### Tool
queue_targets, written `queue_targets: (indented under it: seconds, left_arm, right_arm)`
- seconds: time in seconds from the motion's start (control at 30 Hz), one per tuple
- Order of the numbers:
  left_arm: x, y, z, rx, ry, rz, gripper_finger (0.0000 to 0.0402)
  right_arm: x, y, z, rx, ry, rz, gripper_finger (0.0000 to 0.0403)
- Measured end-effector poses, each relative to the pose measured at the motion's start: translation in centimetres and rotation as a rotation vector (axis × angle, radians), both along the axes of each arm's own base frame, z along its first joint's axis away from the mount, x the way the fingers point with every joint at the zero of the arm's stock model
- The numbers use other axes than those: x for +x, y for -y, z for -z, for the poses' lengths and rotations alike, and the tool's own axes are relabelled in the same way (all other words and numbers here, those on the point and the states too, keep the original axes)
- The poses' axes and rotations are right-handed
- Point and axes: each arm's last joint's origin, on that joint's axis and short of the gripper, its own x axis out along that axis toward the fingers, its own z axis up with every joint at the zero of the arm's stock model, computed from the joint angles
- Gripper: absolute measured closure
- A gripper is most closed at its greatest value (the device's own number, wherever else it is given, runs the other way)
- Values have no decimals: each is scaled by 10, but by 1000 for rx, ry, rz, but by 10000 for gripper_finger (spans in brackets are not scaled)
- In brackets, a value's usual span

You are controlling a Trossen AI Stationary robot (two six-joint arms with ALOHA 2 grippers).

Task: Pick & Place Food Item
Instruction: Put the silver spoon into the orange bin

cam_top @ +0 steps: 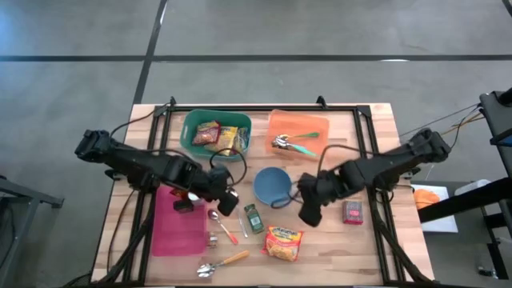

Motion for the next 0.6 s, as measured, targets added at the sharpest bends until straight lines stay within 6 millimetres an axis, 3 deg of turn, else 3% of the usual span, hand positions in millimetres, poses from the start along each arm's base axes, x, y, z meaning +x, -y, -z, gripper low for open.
queue_targets:
  seconds: [0.27,0.6]
  left_arm:
    - [7,12,-7,-128,115,-139,123]
    - [7,12,-7,-198,107,-233,124]
  right_arm:
    - [-18,-46,31,62,57,165,161]
    - [-24,-65,79,278,185,260,161]
